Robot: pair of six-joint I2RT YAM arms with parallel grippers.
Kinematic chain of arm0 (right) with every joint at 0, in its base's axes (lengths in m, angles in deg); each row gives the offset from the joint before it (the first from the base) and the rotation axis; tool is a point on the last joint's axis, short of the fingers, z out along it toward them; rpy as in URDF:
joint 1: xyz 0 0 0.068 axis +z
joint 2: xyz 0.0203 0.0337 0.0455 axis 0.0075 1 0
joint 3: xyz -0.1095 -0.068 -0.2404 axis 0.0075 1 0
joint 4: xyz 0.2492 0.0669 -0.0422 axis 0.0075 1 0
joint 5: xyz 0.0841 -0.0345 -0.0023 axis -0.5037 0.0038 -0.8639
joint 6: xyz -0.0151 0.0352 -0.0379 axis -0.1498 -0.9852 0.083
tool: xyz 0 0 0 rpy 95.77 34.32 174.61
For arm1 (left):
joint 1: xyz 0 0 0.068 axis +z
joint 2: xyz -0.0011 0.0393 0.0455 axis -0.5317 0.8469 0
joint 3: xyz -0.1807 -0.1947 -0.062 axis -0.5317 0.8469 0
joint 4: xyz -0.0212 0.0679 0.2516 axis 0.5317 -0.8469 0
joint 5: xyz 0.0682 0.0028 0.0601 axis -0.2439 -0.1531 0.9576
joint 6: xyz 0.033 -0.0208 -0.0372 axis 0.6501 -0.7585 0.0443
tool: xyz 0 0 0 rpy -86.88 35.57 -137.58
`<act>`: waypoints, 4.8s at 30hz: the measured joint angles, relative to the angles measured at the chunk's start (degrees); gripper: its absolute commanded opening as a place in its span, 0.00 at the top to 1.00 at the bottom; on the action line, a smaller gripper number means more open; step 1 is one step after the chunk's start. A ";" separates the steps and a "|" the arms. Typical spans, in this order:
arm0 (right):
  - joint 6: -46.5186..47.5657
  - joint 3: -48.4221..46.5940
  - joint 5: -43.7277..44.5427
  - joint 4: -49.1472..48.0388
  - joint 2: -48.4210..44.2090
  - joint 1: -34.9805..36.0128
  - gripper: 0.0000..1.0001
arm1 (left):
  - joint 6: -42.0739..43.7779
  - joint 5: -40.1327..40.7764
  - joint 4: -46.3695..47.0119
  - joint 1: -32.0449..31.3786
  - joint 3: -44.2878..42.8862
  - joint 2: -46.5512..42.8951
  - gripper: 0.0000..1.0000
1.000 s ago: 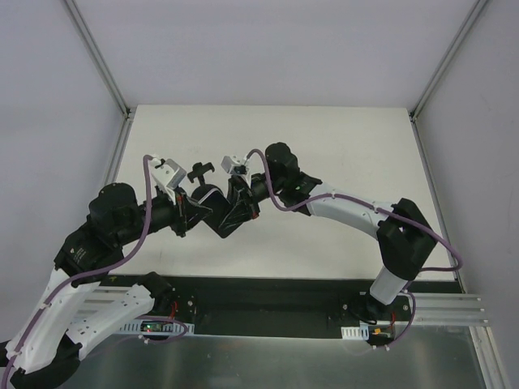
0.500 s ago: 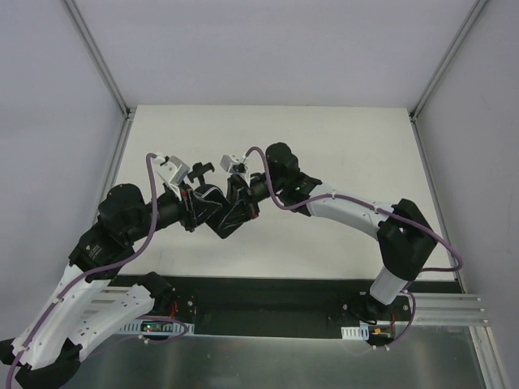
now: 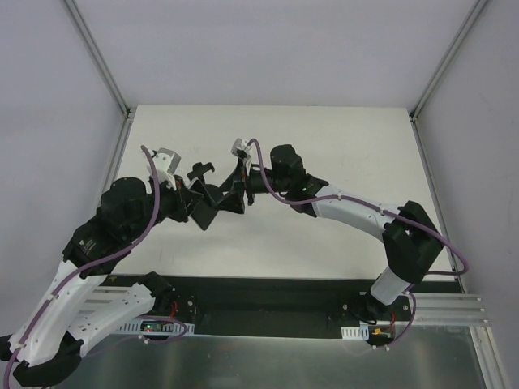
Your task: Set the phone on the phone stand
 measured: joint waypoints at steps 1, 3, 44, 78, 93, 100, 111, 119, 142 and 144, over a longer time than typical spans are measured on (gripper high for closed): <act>0.48 0.04 4.07 1.31 -0.28 -0.13 0.37 | -0.13 3.15 -2.03 0.02 -1.25 0.31 1.00; 1.11 0.02 12.28 3.41 -0.74 -0.17 0.55 | -0.61 9.05 -5.86 0.02 -3.56 0.55 1.00; 6.95 -23.34 48.28 19.91 16.57 4.94 0.95 | -2.12 20.72 -19.98 0.02 -5.29 -3.06 1.00; 20.92 -14.71 7.32 24.33 9.64 -2.86 0.99 | 24.22 -25.11 9.22 0.96 -2.78 19.04 1.00; 22.05 -14.71 1.07 26.27 9.64 -4.33 0.99 | 32.13 -31.52 9.20 5.81 -3.28 23.32 1.00; 22.10 -14.71 0.79 26.34 9.64 -4.48 0.99 | 33.44 -30.80 8.55 5.79 -3.28 23.71 1.00; 17.18 -13.27 3.65 21.40 9.62 -3.54 0.99 | 30.67 -19.76 7.32 5.75 0.42 16.37 1.00; 11.63 -10.93 3.15 16.09 9.38 -3.37 0.99 | 28.79 -20.15 7.13 5.79 0.85 16.15 1.00; 8.20 -9.64 0.31 12.90 9.38 -3.39 0.99 | 27.15 -21.14 7.39 5.79 4.81 16.28 1.00; 8.17 -9.64 0.13 12.55 9.38 -3.08 0.99 | 26.99 -21.03 7.13 5.79 5.05 15.26 1.00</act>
